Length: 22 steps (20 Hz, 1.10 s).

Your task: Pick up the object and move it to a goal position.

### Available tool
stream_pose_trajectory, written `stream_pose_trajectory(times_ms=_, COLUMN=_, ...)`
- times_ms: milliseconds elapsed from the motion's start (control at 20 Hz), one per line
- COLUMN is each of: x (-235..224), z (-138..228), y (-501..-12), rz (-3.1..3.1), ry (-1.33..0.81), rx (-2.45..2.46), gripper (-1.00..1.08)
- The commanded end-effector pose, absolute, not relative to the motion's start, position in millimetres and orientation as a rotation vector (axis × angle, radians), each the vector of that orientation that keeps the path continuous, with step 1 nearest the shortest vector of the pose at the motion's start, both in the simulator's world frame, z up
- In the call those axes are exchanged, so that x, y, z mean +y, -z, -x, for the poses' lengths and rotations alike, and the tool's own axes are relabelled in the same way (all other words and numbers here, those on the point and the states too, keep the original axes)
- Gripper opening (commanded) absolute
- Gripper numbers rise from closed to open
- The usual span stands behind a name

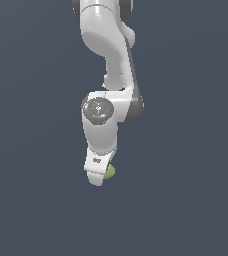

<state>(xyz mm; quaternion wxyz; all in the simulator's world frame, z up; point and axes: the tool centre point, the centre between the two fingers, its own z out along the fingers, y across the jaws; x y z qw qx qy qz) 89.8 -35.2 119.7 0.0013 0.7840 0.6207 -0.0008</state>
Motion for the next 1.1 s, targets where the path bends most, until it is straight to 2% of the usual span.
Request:
stream_pose_trajectory(times_ms=0, x=-37, z=-92, y=-118, rz=-2.43, ry=0.001, rx=1.988, gripper=1.0)
stream_pose_trajectory(times_ms=600, x=-40, z=-93, y=-112, rz=-2.396, ry=0.0, rx=2.032, gripper=1.0)
stream_pose_trajectory(times_ms=1050, x=-40, z=-92, y=-70, rz=-2.392, ry=0.0, rx=2.037, gripper=1.0)
